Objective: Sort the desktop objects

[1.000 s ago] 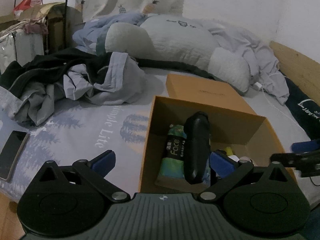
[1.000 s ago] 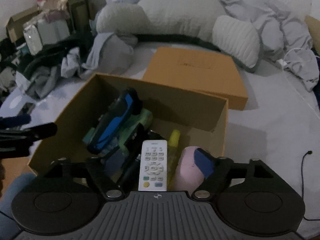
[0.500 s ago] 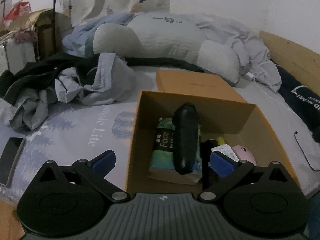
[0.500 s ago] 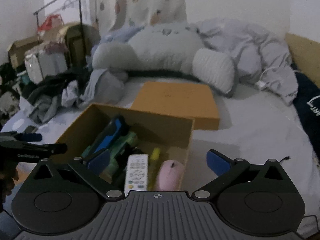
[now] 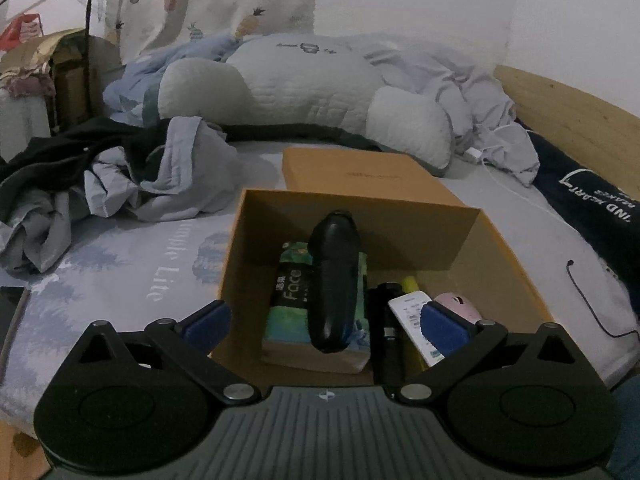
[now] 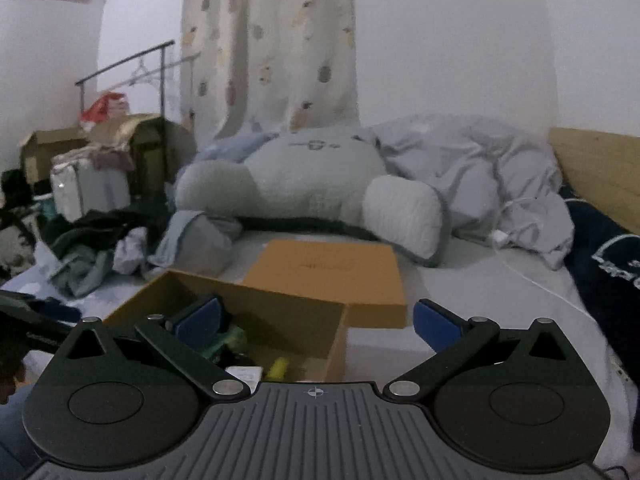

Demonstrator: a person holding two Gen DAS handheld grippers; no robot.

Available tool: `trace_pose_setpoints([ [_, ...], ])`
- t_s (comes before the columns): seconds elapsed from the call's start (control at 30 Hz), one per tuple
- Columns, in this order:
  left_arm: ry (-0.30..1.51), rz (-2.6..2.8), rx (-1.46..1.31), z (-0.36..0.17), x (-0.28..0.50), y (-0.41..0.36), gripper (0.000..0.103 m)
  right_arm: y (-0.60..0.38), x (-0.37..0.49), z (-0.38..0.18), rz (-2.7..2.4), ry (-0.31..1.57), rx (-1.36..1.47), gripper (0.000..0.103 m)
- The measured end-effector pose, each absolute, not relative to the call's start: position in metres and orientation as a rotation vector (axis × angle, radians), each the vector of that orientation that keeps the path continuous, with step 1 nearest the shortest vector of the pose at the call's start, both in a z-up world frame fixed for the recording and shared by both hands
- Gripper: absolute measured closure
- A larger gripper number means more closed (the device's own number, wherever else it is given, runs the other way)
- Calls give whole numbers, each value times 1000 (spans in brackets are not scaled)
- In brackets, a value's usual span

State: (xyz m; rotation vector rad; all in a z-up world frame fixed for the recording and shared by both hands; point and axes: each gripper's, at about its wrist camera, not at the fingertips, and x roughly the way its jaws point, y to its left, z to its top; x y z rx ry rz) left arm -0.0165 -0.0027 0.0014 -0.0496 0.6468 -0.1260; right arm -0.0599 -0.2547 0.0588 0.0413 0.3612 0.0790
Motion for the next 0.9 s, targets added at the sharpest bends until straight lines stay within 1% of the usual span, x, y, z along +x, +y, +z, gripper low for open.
trace_pose_setpoints([
  [0.17,659,-120,-32,-4,-14,-3,0,-251,-54,51,53,365,-58,0],
  [0.53,695,-121,-24,-12,-10,-3,0,-250,-36,29,-22,528,0,0],
  [0.9,704,-116,-41,-13,-8,2,0,-253,-35,21,-43,559,59,0],
])
